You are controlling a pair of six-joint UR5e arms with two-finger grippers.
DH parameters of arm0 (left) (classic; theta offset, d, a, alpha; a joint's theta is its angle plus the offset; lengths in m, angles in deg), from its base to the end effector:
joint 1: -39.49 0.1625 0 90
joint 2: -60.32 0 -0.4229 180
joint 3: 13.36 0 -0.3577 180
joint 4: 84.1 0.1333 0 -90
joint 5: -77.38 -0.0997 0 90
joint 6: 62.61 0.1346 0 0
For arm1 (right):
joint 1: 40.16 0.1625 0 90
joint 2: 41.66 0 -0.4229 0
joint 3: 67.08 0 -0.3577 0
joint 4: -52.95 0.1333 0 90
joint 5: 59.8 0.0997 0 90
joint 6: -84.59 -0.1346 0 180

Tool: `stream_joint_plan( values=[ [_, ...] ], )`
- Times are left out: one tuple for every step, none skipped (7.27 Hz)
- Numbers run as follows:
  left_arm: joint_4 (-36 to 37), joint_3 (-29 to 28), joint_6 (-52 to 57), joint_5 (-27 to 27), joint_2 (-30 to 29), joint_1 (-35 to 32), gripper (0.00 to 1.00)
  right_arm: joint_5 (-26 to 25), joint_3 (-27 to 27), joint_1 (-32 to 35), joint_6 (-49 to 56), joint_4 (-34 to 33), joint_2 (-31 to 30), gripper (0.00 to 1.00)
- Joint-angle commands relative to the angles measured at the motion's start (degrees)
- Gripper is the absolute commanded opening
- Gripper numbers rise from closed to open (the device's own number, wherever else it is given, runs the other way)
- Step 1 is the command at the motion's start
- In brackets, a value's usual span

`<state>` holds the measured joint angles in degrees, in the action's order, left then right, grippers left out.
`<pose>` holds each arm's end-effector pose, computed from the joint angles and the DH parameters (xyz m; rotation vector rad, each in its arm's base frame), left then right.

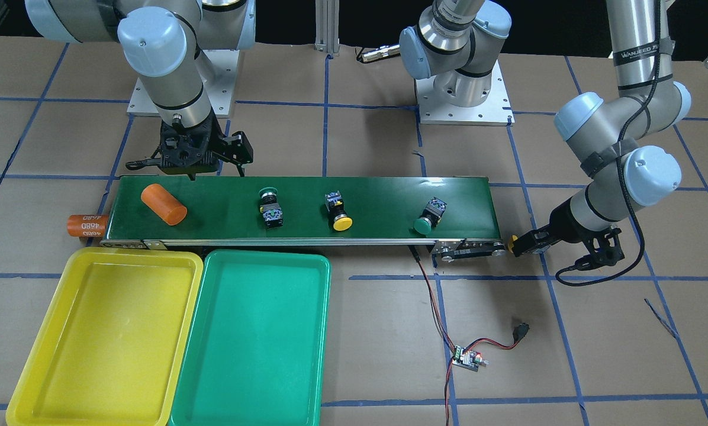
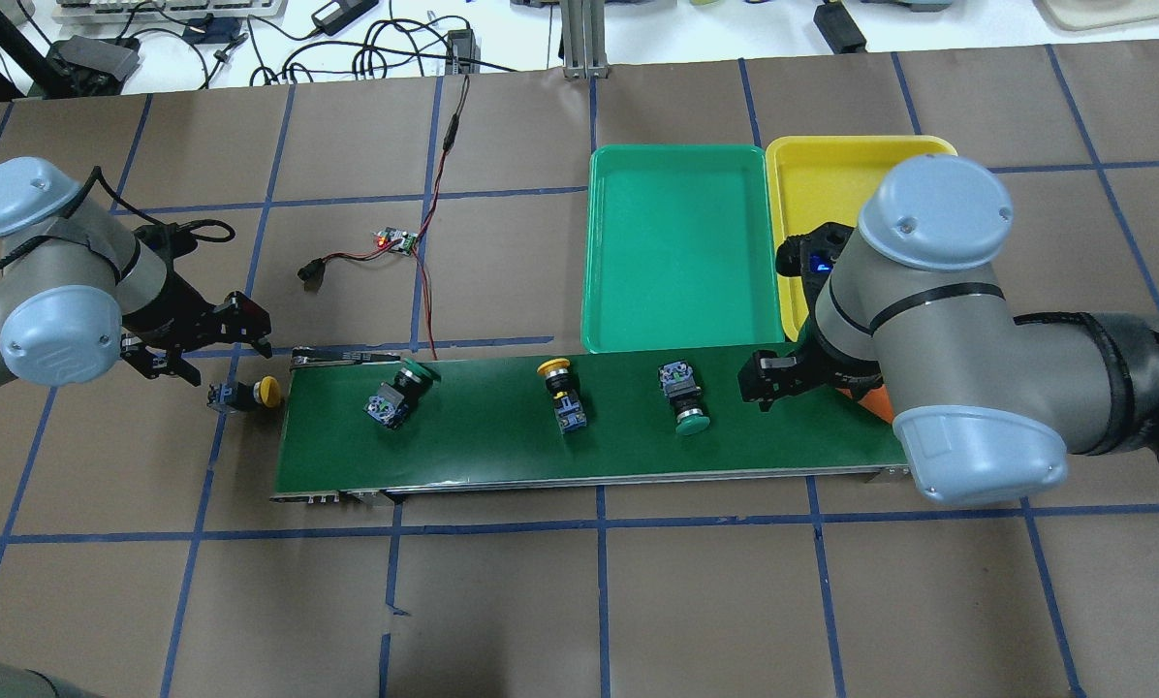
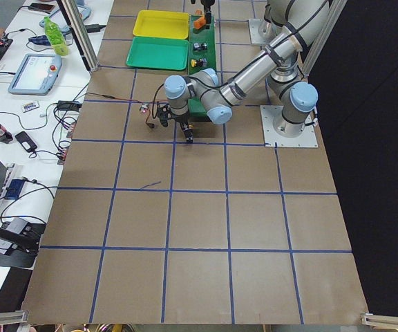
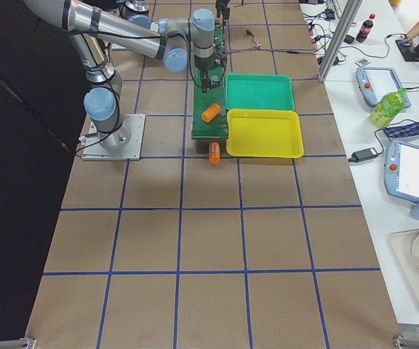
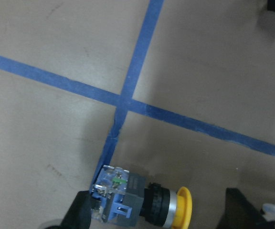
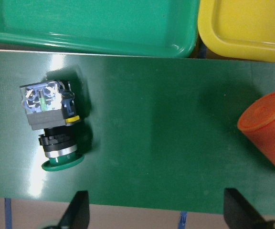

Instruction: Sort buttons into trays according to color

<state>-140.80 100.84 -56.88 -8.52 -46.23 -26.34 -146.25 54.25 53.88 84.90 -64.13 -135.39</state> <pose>0.0632 -0.4900 0.1883 0.4932 -2.9944 -0.1629 0.1686 -0.3770 0.2835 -0.1165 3.0777 0.0171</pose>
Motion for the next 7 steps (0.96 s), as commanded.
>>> stream_joint_plan(
  values=[
    [0.02, 0.58, 4.52, -0.15, -0.33, 0.00, 1.00, 1.02, -0.12, 1.41, -0.66, -0.08, 1.78, 1.00],
    [0.02, 0.58, 4.73, -0.24, -0.41, 0.09, 1.00, 1.02, -0.12, 2.72, -1.09, -2.69, 3.09, 1.00],
    [0.02, 0.49, 4.82, -0.50, -0.50, 0.09, 1.00, 0.93, -0.73, 4.74, -1.27, -6.28, 4.76, 1.00],
    [0.02, 0.32, 4.82, -0.50, -0.42, 0.26, 1.00, 0.15, -1.43, 6.24, -0.40, -7.89, 5.91, 1.00],
    [0.02, 0.40, 4.82, -0.50, -0.42, 0.27, 1.00, 0.14, -1.00, 6.25, -0.48, -7.90, 6.79, 0.96],
    [0.02, 0.31, 4.82, -0.59, -0.42, 0.27, 1.00, 0.14, -0.57, 6.25, -0.57, -7.90, 7.58, 0.96],
    [-0.07, 0.58, 4.73, -0.50, -0.68, 0.27, 1.00, -0.03, -0.56, 6.25, -0.22, -7.90, 7.94, 0.91]
  ],
)
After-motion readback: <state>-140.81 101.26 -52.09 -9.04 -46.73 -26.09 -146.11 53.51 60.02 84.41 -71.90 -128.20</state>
